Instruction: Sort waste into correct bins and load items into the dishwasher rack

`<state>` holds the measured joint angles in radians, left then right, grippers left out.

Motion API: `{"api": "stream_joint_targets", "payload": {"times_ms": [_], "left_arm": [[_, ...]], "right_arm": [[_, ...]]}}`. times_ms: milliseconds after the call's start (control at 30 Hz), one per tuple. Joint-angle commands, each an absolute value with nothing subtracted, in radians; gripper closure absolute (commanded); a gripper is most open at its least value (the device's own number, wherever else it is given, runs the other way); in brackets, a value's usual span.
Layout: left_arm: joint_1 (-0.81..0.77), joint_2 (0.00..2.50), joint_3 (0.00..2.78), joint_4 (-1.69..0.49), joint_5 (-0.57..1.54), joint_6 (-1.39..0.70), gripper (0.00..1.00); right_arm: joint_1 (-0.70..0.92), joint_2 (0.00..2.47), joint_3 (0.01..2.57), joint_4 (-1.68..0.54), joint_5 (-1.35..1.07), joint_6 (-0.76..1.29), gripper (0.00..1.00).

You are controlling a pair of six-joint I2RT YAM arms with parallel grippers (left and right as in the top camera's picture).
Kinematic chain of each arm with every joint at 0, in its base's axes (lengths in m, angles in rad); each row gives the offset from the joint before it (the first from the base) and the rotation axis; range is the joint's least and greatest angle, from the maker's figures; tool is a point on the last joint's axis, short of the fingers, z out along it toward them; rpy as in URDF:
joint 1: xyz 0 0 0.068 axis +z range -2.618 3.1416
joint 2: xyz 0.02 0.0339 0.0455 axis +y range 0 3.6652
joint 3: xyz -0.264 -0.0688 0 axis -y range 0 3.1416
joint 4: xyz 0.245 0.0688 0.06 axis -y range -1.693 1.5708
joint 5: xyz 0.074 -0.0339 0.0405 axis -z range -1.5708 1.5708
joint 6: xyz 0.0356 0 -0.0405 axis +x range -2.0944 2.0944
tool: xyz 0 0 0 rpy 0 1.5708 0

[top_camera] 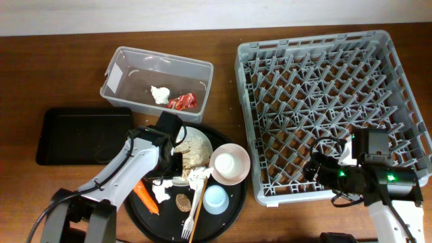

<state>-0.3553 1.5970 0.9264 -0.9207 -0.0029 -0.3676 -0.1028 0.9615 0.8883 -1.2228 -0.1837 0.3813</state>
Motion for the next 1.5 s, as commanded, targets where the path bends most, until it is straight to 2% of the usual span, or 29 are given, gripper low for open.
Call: {"api": "stream_joint_targets", "payload": {"times_ms": [0, 100, 200, 367, 533, 600, 633, 700, 733, 767, 867, 933, 1000, 1133, 1200, 1233, 1300, 1467], "left_arm": [[-0.357, 1.588, 0.957, -0.95, 0.001, -0.373, 0.99], [-0.357, 1.544, 1.156, -1.063, -0.138, -0.361, 0.99], [-0.357, 1.531, 1.355, -1.026, -0.245, -0.339, 0.99], [-0.357, 1.598, 1.381, -0.616, -0.266, -0.298, 0.99], [-0.357, 1.767, 1.381, -0.453, -0.247, -0.298, 0.98], [-0.353, 1.788, 1.381, -0.453, -0.202, -0.297, 0.53], [-0.344, 1.783, 1.384, -0.457, -0.183, -0.297, 0.41], [-0.332, 1.753, 1.397, -0.505, -0.13, -0.297, 0.32], [-0.326, 1.714, 1.4, -0.566, -0.057, -0.298, 0.21], [-0.326, 1.687, 1.4, -0.621, -0.011, -0.298, 0.18], [-0.327, 1.613, 1.399, -0.958, 0.128, -0.298, 0.03], [-0.333, 1.618, 1.37, -1.164, 0.139, -0.298, 0.03], [-0.355, 1.619, 1.296, -1.198, 0.147, -0.298, 0.03], [-0.411, 1.619, 1.105, -1.089, 0.264, -0.298, 0.06], [-0.429, 1.619, 1.018, -1.019, 0.297, -0.298, 0.11], [-0.432, 1.619, 1.003, -1.009, 0.297, -0.298, 0.17], [-0.442, 1.619, 0.973, -0.997, 0.297, -0.298, 0.23], [-0.452, 1.62, 0.918, -0.923, 0.296, -0.298, 0.27]], "right_arm": [[-0.098, 0.96, 0.902, -1.225, -0.172, 0.374, 0.01], [-0.098, 0.96, 0.902, -1.224, -0.172, 0.374, 0.0], [-0.098, 0.96, 0.902, -1.224, -0.172, 0.374, 0.0], [-0.098, 0.96, 0.902, -1.224, -0.172, 0.374, 0.0], [-0.098, 0.96, 0.902, -1.227, -0.172, 0.374, 0.0], [-0.098, 0.96, 0.902, -1.229, -0.172, 0.374, 0.0], [-0.098, 0.96, 0.902, -1.229, -0.172, 0.371, 0.01], [-0.098, 0.96, 0.902, -1.235, -0.172, 0.371, 0.0], [-0.098, 0.96, 0.902, -1.235, -0.172, 0.371, 0.0], [-0.098, 0.96, 0.902, -1.235, -0.172, 0.371, 0.0], [-0.098, 0.96, 0.902, -1.235, -0.172, 0.371, 0.01], [-0.098, 0.96, 0.902, -1.235, -0.172, 0.371, 0.0], [-0.098, 0.96, 0.902, -1.235, -0.172, 0.371, 0.0], [-0.098, 0.96, 0.902, -1.236, -0.172, 0.371, 0.0], [-0.098, 0.96, 0.902, -1.239, -0.172, 0.371, 0.01], [-0.098, 0.96, 0.902, -1.239, -0.172, 0.371, 0.0], [-0.098, 0.96, 0.902, -1.24, -0.172, 0.371, 0.01], [-0.098, 0.96, 0.902, -1.242, -0.172, 0.371, 0.01]]}}
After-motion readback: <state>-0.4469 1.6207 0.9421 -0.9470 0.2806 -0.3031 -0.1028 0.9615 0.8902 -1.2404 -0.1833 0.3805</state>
